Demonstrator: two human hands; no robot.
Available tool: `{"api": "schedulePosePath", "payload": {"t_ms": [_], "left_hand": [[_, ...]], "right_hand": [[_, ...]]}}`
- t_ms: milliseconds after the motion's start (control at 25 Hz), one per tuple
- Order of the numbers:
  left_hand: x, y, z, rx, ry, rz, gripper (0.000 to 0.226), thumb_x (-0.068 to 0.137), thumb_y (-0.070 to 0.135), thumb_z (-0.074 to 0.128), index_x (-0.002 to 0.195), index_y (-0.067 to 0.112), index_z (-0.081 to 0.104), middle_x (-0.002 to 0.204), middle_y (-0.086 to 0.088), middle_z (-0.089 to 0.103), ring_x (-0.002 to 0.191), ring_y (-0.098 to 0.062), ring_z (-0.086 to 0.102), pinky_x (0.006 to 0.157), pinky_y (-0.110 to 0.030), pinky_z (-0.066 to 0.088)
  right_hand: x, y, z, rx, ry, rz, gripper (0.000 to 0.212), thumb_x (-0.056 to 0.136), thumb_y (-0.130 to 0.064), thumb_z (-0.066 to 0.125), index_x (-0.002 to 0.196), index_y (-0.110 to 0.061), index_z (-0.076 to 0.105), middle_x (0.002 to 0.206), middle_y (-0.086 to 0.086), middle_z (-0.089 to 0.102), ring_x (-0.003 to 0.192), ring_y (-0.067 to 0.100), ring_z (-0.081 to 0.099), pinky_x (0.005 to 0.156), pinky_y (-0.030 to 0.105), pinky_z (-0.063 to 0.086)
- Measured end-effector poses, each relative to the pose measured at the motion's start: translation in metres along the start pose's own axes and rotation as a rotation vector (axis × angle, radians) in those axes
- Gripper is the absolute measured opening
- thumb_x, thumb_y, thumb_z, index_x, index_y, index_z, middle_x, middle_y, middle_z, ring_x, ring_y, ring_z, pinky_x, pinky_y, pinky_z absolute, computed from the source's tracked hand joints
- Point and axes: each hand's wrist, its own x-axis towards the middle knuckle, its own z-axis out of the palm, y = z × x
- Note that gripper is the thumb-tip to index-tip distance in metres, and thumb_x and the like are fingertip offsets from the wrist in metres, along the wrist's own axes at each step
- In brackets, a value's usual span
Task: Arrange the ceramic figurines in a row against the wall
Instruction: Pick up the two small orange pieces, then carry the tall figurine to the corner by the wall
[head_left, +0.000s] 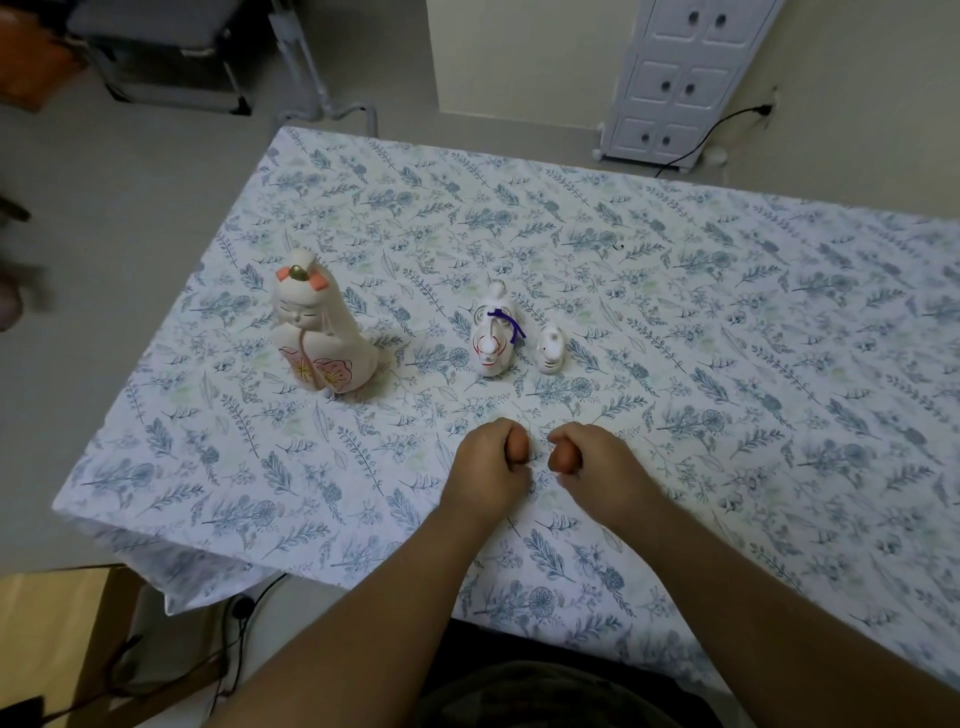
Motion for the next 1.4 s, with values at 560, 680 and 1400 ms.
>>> {"api": "schedulePosePath", "payload": {"t_ms": [560,680,1400], "left_hand": [[-0.039,-0.051,-0.16,0.035,0.495,0.163,0.058,0.091,0.033,0.072,0.143,0.02,0.049,0.147,0.003,0.051,0.14,-0.014,0.041,0.115,-0.026,0.032],[-0.017,-0.064,-0.204,-0.093,0.517,0.101,0.069,0.088,0.043,0.075,0.146,0.027,0.041,0.149,0.009,0.046,0.139,-0.013,0.041,0.111,-0.026,0.033],[0.018,-0.003,-0.232,-0.433,0.094,0.261,0.067,0.077,0.043,0.084,0.134,0.054,0.049,0.124,0.031,0.063,0.113,0.008,0.061,0.075,-0.022,0.061]], "right_hand": [[0.02,-0.152,0.017,-0.272,0.278,-0.349,0.061,0.088,-0.048,0.069,0.14,-0.019,0.056,0.143,0.0,0.057,0.139,0.022,0.043,0.116,0.042,0.033],[0.048,-0.198,0.039,-0.313,0.207,-0.315,0.083,0.085,-0.058,0.068,0.151,-0.016,0.041,0.152,0.002,0.049,0.145,0.023,0.036,0.119,0.041,0.029],[0.038,-0.212,0.008,0.604,0.293,-0.201,0.07,0.07,-0.038,0.089,0.125,-0.057,0.05,0.117,-0.027,0.069,0.105,-0.003,0.069,0.076,0.013,0.058]]}}
